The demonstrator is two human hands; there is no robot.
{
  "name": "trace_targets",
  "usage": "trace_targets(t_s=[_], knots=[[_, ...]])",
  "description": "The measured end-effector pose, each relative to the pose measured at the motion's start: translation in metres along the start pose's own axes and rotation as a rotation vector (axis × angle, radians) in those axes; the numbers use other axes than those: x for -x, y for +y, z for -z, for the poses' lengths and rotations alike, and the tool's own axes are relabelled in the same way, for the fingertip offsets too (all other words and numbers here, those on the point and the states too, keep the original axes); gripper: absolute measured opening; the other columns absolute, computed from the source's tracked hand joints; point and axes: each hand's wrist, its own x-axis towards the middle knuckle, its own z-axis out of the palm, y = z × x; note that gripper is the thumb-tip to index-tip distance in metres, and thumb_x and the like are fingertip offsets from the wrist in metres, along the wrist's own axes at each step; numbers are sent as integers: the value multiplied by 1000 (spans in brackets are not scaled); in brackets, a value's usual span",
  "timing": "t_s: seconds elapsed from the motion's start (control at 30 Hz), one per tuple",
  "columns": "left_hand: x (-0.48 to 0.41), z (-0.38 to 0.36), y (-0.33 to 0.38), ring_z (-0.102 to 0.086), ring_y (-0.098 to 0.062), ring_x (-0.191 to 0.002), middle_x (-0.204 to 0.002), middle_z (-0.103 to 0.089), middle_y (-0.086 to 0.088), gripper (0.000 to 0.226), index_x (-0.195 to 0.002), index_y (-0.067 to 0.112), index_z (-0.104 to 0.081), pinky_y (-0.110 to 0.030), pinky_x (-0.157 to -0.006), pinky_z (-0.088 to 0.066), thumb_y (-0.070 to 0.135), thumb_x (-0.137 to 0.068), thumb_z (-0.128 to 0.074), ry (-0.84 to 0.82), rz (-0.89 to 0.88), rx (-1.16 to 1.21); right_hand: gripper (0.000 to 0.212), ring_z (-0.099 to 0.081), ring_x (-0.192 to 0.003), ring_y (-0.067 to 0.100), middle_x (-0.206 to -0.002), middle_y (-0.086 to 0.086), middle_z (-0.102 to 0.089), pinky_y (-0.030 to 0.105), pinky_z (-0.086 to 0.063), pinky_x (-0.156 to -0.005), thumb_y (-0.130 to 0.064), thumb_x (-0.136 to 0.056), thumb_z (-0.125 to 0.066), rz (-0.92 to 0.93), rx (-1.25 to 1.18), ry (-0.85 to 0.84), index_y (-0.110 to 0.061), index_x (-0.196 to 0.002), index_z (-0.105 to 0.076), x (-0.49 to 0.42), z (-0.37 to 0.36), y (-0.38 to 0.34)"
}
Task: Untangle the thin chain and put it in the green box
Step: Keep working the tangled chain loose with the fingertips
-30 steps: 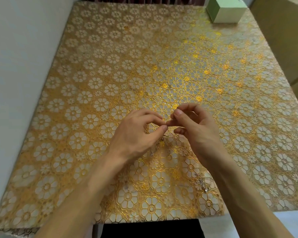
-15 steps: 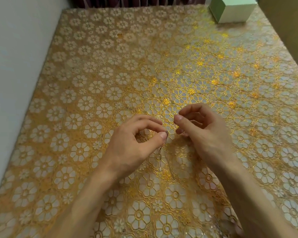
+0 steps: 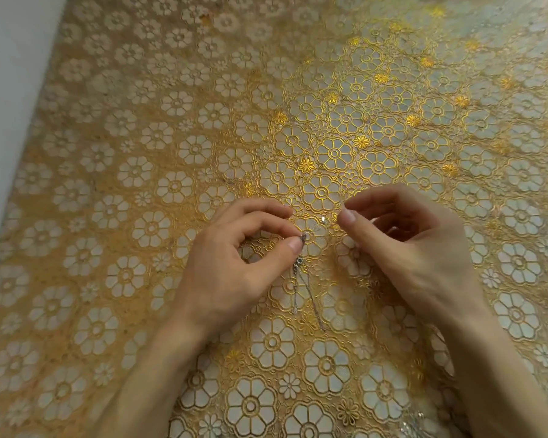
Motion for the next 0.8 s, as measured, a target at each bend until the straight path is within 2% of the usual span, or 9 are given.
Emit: trace_targets(t_s=[0.07, 0.23, 0.37, 0.6, 0.8], knots=[[0, -1, 0, -58, -9, -120, -114, -66, 22, 13, -84, 39, -73, -14, -96, -40, 48, -79, -66, 6, 0, -29, 9, -55, -58, 16, -76, -8, -67, 26, -45, -53, -23, -85, -81, 44, 96, -13, -24, -90, -73, 0, 0, 4], [1, -5, -3, -56, -9, -122, -114, -65, 23, 13, -87, 38, -72, -9, -97, -35, 48, -81, -65, 26, -33, -107, 13, -56, -62, 18, -85, -12, -65, 17, -40, -59, -24, -84, -82, 175, 261, 3, -27, -94, -74, 6, -7, 5], [0, -7, -4, -56, -9, -121, -115, -65, 22, 15, -89, 37, -73, -11, -98, -36, 47, -82, -65, 46, -52, -117, 3, -55, -59, 15, -70, -12, -65, 13, -37, -55, -25, -80, -78, 190, 214, -58, -28, -81, -76, 15, -15, 0], [3, -10, -5, -60, -14, -117, -114, -65, 17, 8, -93, 35, -76, -18, -97, -43, 35, -85, -74, 113, -114, -133, 3, -53, -59, 7, -69, -16, -64, 8, -33, -55, -26, -81, -76, 135, 197, -57, -29, -82, -78, 15, -21, 3], [3, -12, -7, -63, -12, -111, -115, -64, 12, 11, -96, 35, -77, -15, -94, -43, 33, -85, -74, 162, -156, -155, 4, -52, -58, 8, -70, -14, -66, 9, -33, -55, -27, -82, -76, 140, 194, -35, -30, -83, -78, 15, -25, 4]])
